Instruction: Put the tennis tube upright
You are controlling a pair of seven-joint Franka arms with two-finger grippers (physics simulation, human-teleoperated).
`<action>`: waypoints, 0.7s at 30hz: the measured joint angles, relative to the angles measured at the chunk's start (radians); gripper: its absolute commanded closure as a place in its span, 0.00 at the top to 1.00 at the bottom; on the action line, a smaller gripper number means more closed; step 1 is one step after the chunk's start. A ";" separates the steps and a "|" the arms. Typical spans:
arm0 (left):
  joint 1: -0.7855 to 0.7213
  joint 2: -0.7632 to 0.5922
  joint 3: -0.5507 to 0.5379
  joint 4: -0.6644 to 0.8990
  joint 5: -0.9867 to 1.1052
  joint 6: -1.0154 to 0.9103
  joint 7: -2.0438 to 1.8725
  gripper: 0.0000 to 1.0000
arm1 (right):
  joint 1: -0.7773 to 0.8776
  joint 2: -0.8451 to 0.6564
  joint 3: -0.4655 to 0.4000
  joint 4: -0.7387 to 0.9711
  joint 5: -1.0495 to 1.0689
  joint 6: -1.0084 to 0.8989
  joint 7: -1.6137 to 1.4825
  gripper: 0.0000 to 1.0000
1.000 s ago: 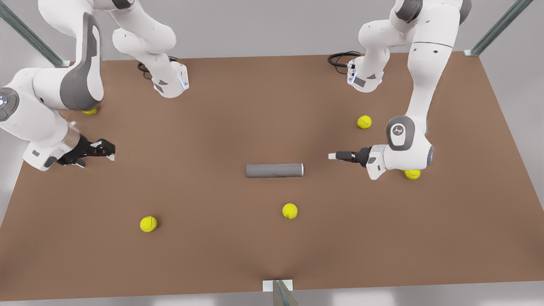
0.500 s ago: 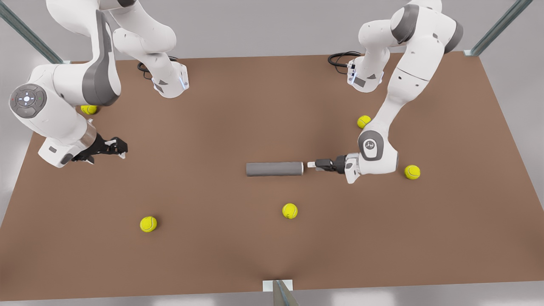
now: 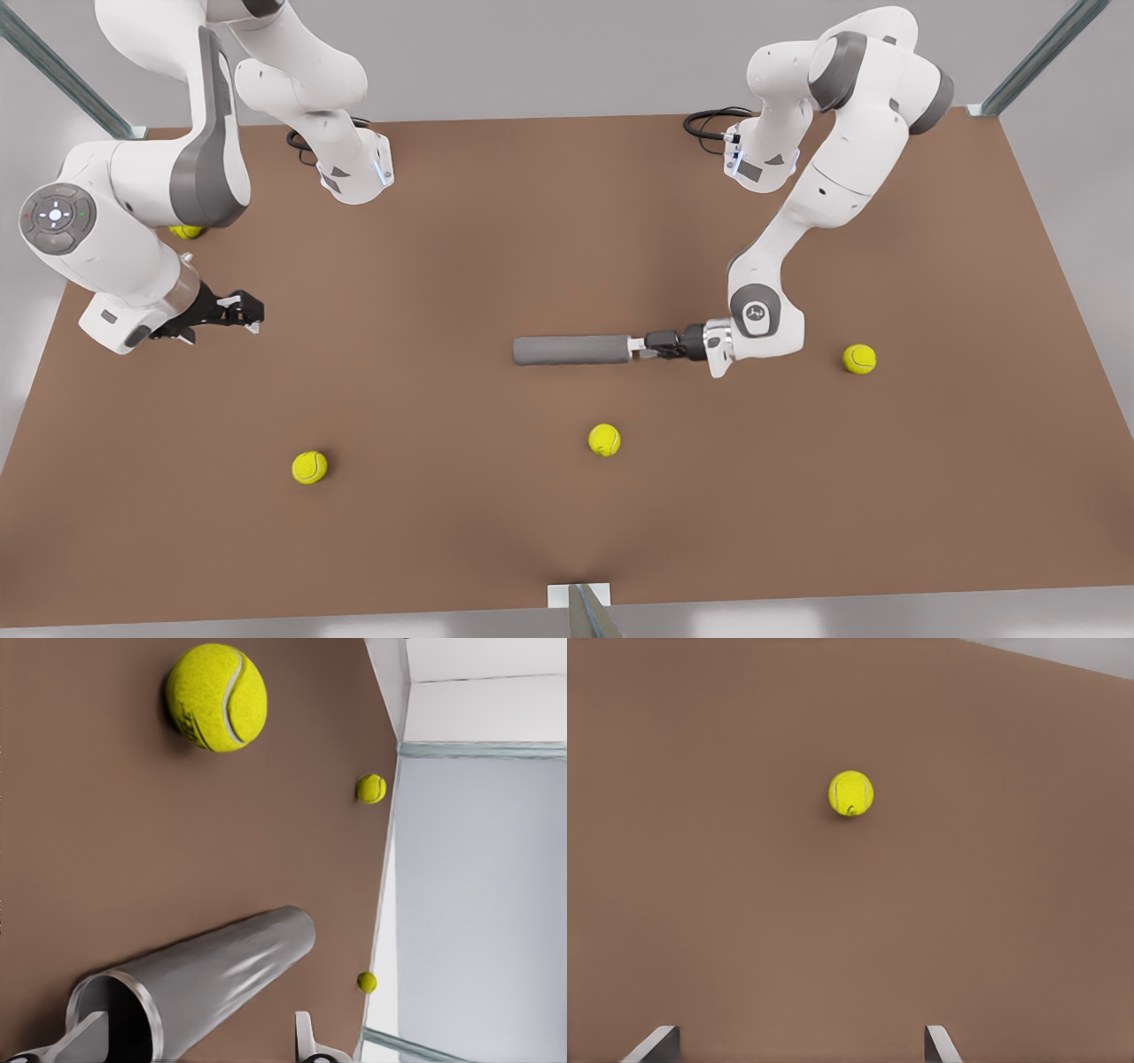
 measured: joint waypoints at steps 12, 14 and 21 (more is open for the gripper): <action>-0.026 0.045 -0.002 -0.010 -0.092 0.001 0.100 0.99 | 0.000 0.010 0.000 0.006 0.002 -0.029 0.000 1.00; -0.042 0.047 -0.002 -0.009 -0.106 0.002 0.100 0.99 | -0.001 0.009 0.000 0.044 0.001 -0.077 -0.002 1.00; -0.063 0.047 -0.002 -0.003 -0.168 0.000 0.105 0.99 | -0.005 0.067 -0.006 0.095 -0.024 -0.075 -0.007 1.00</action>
